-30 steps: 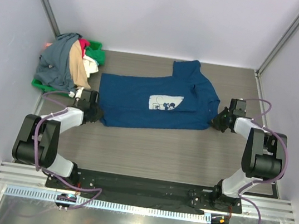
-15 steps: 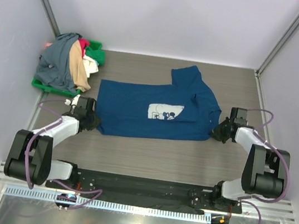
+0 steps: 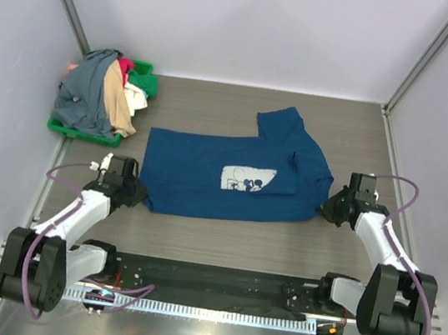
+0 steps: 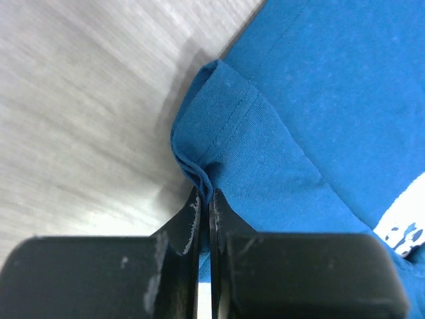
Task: Fold and stack the t-shirts
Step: Fold the tshirt
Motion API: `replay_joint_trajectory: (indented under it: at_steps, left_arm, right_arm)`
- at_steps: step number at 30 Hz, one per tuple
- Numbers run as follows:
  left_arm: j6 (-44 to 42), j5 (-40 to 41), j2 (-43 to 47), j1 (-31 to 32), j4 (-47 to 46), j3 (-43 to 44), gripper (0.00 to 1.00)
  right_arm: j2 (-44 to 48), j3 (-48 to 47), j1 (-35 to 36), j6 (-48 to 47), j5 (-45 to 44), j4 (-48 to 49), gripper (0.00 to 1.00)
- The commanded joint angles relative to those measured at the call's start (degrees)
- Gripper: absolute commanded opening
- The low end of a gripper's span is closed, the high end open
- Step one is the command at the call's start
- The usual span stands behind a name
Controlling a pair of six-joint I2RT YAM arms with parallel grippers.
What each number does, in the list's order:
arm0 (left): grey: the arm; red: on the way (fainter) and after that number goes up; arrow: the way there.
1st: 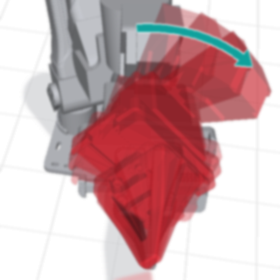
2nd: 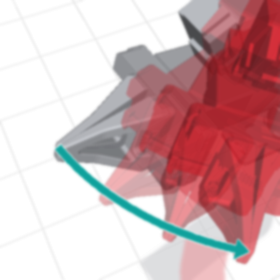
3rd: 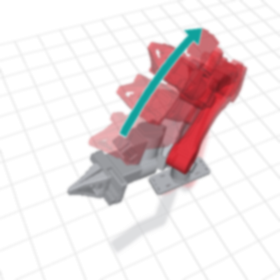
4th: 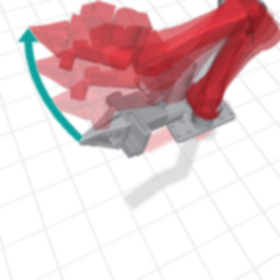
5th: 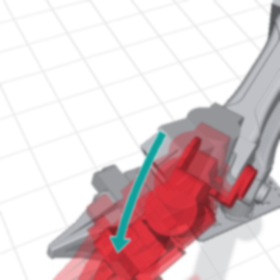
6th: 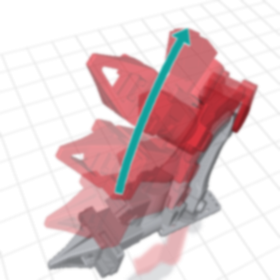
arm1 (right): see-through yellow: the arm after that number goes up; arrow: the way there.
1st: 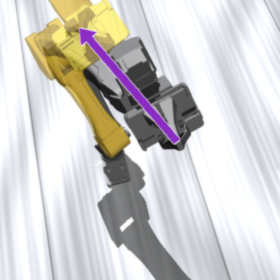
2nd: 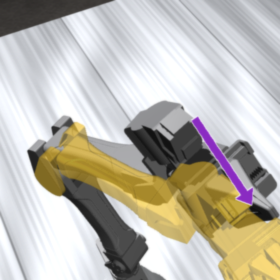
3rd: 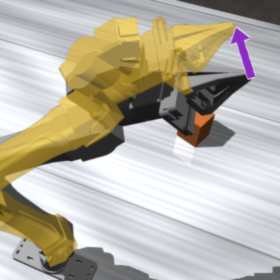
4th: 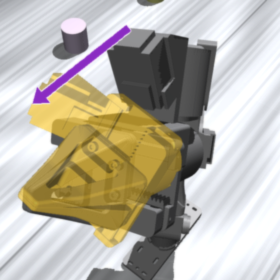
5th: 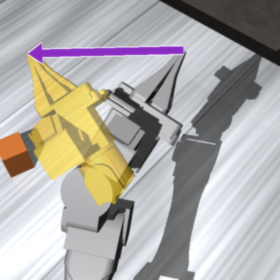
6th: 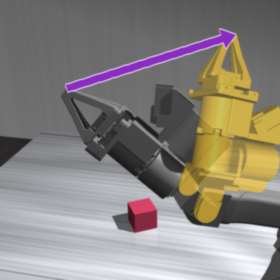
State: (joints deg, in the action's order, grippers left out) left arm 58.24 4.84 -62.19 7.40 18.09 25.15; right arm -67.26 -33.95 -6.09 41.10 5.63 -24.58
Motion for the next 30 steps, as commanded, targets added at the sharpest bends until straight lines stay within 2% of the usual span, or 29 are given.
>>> replay_joint_trajectory:
  at_steps: [1, 5, 6, 7, 9, 10, 11, 13, 14, 17, 21, 30]
  left_arm:
    - [1.44, 0.43, 4.88, -0.10, 4.40, -0.89, 0.00]
    - [2.23, 1.13, 10.77, -0.02, 8.36, -1.59, 0.00]
    - [2.67, 1.14, 11.82, -0.10, 9.06, -1.94, 0.00]
    - [2.84, 1.14, 14.01, -0.02, 10.29, -2.03, 0.01]
    - [3.20, 0.70, 15.78, -0.02, 11.26, -2.29, 0.16]
    - [3.28, 0.52, 16.48, -0.02, 12.14, -2.12, 0.23]
    - [3.29, 0.26, 17.88, -0.02, 12.41, -2.12, 0.41]
    - [2.85, -0.18, 19.03, -0.10, 13.72, -1.33, 0.52]
    - [2.59, -0.01, 20.00, -0.02, 14.08, -0.81, 0.58]
    - [0.22, 0.69, 21.06, -0.10, 16.01, 2.36, 0.64]
    - [-3.21, 3.67, 23.34, -0.02, 16.19, 4.65, 0.65]
    - [-9.28, 11.58, 21.68, -0.10, 12.06, 3.33, 0.65]
  right_arm:
    - [4.50, 0.64, -0.33, 1.26, -1.93, -3.63, 0.01]
    - [10.64, 1.61, -0.33, 2.22, -2.99, -7.75, 0.02]
    - [11.62, 1.87, -0.33, 2.49, -3.17, -8.37, 0.05]
    - [12.59, 2.40, -0.33, 2.75, -3.08, -8.90, 0.18]
    - [15.13, 2.93, -0.42, 3.98, -2.38, -10.05, 0.39]
    - [15.93, 3.19, -0.42, 4.25, -1.59, -10.22, 0.61]
    - [16.46, 3.45, -0.42, 4.25, -0.89, -10.14, 0.68]
    - [17.17, 3.28, -0.42, 4.25, 0.26, -10.40, 0.76]
    - [17.17, 2.32, -0.33, 4.08, 0.52, -10.49, 0.76]
    - [17.25, -1.62, -0.33, 3.11, 1.31, -9.71, 0.76]
    - [12.62, -7.95, 0.37, 0.65, 6.58, -1.36, 0.77]
    - [-25.14, -40.29, 3.45, -8.04, 5.45, -1.00, 0.76]
